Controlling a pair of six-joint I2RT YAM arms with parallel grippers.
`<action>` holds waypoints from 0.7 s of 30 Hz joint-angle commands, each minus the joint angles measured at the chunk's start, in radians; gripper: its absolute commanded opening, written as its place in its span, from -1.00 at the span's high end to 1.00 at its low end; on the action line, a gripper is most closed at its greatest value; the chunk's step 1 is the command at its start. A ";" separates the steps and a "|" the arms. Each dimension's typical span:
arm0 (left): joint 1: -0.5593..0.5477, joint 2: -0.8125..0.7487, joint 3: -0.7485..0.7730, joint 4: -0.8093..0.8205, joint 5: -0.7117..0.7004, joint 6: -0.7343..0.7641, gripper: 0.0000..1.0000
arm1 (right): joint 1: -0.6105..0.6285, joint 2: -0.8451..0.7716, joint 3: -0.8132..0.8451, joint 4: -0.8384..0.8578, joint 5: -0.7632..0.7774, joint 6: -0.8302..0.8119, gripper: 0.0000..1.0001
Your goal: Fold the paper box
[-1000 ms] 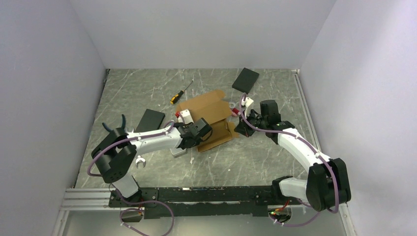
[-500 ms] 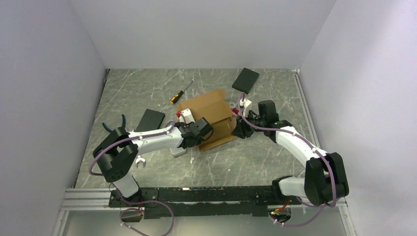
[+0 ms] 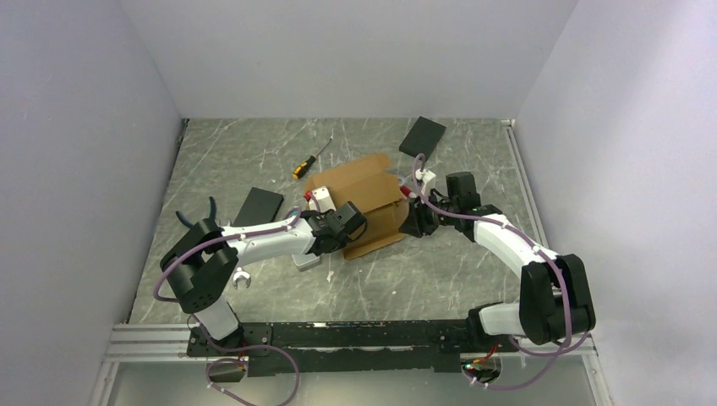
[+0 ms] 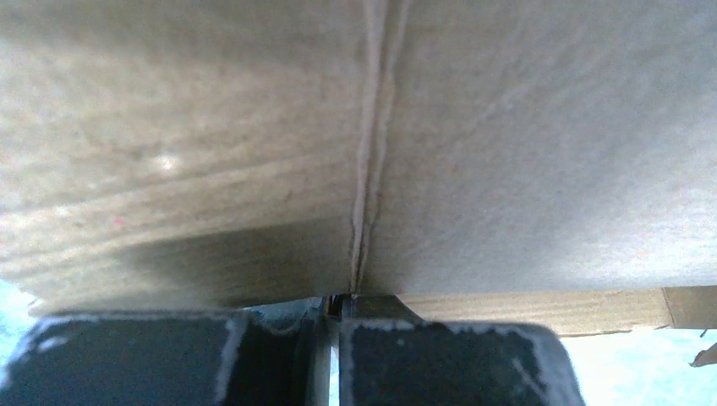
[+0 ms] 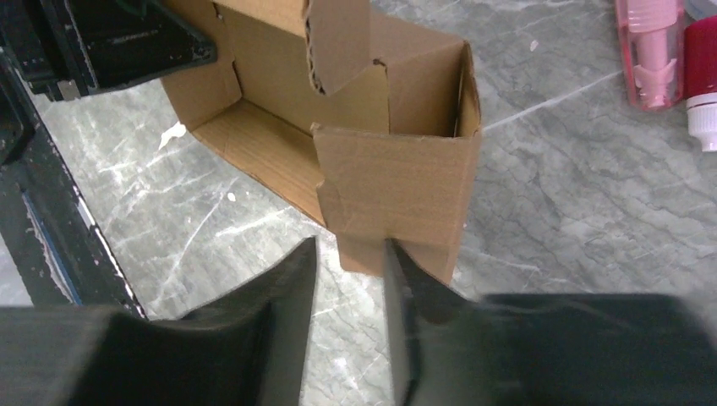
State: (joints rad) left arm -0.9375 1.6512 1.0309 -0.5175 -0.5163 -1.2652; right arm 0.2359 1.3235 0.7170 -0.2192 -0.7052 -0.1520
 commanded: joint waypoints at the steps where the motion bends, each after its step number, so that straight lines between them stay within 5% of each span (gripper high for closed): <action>1: 0.000 0.026 0.008 0.015 0.027 0.002 1.00 | -0.009 -0.002 0.024 0.075 -0.006 0.024 0.43; 8: -0.001 0.025 0.009 0.016 0.028 0.006 1.00 | -0.008 0.029 0.030 0.088 0.030 0.013 1.00; 15: -0.001 0.030 0.011 0.018 0.032 0.005 1.00 | 0.029 0.023 0.029 0.095 0.115 -0.021 1.00; 21: -0.001 0.032 0.007 0.022 0.034 0.003 1.00 | 0.062 -0.001 0.026 0.102 0.212 -0.057 0.48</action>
State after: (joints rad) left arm -0.9371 1.6520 1.0309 -0.5129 -0.5133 -1.2568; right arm 0.2771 1.3575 0.7174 -0.1623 -0.5804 -0.1669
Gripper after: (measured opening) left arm 0.069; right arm 0.193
